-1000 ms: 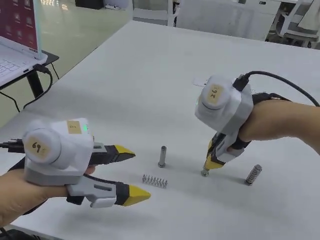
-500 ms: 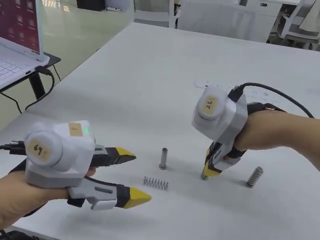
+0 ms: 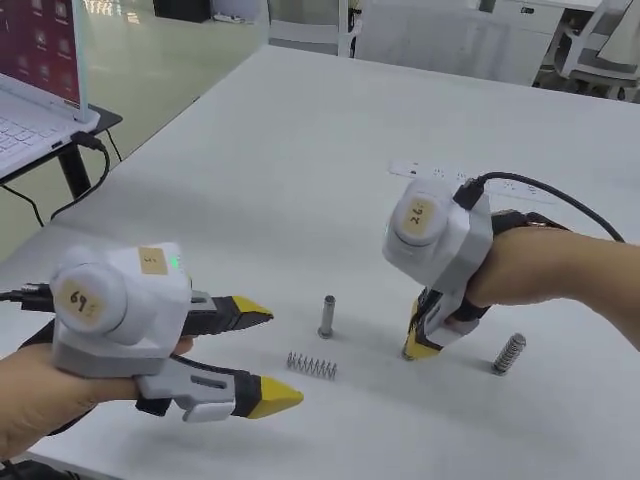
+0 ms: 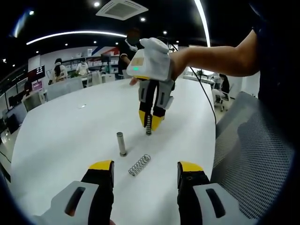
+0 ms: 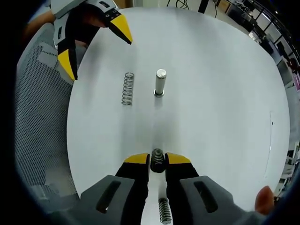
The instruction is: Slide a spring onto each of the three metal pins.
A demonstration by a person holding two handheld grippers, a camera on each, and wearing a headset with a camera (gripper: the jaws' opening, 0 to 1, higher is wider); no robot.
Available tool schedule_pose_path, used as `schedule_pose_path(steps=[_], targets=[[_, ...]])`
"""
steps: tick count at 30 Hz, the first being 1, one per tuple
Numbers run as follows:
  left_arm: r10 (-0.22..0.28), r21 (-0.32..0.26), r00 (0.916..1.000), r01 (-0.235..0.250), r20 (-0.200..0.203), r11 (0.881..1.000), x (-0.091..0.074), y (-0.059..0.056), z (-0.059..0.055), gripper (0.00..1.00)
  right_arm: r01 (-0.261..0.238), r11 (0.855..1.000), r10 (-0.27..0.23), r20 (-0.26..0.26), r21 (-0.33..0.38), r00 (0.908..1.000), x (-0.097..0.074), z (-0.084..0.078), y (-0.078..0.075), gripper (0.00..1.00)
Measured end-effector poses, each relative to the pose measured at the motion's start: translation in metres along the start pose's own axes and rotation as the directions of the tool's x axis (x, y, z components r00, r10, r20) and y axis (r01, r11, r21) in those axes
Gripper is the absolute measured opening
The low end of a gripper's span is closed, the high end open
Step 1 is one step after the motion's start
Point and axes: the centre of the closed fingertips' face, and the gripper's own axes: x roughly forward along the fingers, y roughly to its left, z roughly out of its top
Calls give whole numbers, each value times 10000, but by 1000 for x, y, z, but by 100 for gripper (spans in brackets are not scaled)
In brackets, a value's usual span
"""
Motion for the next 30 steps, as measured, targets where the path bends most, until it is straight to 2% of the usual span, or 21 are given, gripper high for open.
schedule_pose_path(steps=[11,20,30], targets=[[-4,2,10000,4,-18,10000,0,0,-1,49,-8,10000,8,177,-17,9998,-1,2,2,19],[-5,50,10000,5,-10,10000,0,-1,1,49,234,9993,-219,492,-291,9985,-12,16,4,21],[47,97,10000,-47,-35,9999,-2,-1,1,49,119,9981,-73,762,-596,9971,-14,36,17,20]])
